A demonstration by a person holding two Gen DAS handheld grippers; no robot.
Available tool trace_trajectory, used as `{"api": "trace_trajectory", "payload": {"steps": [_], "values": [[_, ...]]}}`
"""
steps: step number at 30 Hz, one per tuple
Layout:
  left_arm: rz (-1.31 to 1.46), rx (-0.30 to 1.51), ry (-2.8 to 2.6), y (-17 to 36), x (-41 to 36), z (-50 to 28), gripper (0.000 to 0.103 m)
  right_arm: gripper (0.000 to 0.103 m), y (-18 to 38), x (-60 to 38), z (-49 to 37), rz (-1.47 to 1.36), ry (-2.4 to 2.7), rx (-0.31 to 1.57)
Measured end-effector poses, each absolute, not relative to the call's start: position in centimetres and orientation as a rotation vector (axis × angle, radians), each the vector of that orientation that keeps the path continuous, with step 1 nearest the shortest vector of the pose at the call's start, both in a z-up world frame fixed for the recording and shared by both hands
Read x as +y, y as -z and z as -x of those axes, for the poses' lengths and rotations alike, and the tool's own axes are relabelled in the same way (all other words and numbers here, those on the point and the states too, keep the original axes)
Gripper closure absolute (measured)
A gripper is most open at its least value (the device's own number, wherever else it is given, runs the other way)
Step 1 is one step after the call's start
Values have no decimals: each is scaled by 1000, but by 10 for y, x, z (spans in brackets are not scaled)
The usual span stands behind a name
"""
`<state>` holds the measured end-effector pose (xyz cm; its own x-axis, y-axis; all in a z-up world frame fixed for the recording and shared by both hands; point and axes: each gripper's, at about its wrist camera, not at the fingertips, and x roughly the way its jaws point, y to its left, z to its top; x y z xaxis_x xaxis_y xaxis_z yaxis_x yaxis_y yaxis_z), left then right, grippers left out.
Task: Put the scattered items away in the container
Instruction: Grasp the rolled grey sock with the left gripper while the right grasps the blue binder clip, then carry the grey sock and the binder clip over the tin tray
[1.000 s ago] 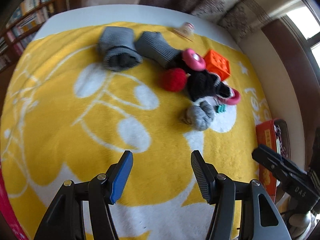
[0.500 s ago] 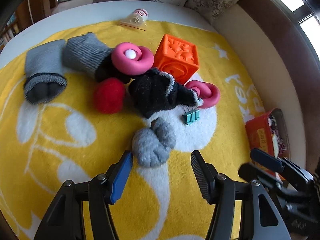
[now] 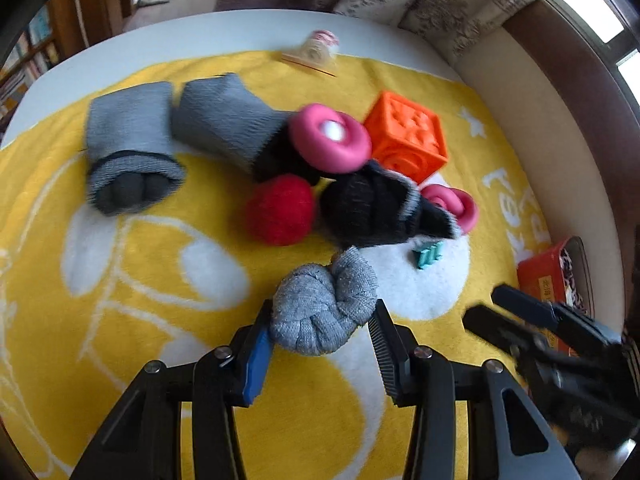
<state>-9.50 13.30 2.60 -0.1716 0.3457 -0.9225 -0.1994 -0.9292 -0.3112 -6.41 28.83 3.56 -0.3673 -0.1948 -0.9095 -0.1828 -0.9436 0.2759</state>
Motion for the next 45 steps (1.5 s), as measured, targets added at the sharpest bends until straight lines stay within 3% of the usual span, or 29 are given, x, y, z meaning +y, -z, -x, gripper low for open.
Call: {"api": "trace_trajectory", "payload": {"steps": [10,16,19,20,27,45], "values": [[1787,-227,-2166,-26,115,83,56,44,-12,271,107,-1804,2548,-320],[1806,-245,-2172,-26,110,81,56,54,-2,259,108,-1811,2589,-154],[1802,-243,-2169,-28,112,79,56,69,-3,258,103,-1814,2616,-94],[1800,-239,-2169,-29,113,78,56,76,-4,260,101,-1819,2612,-122],[1781,-211,-2171,-39,124,69,56,76,-23,277,74,-1774,2560,-387],[1663,-62,-2138,-86,191,23,56,76,-97,335,-41,-1575,2697,-640]]}}
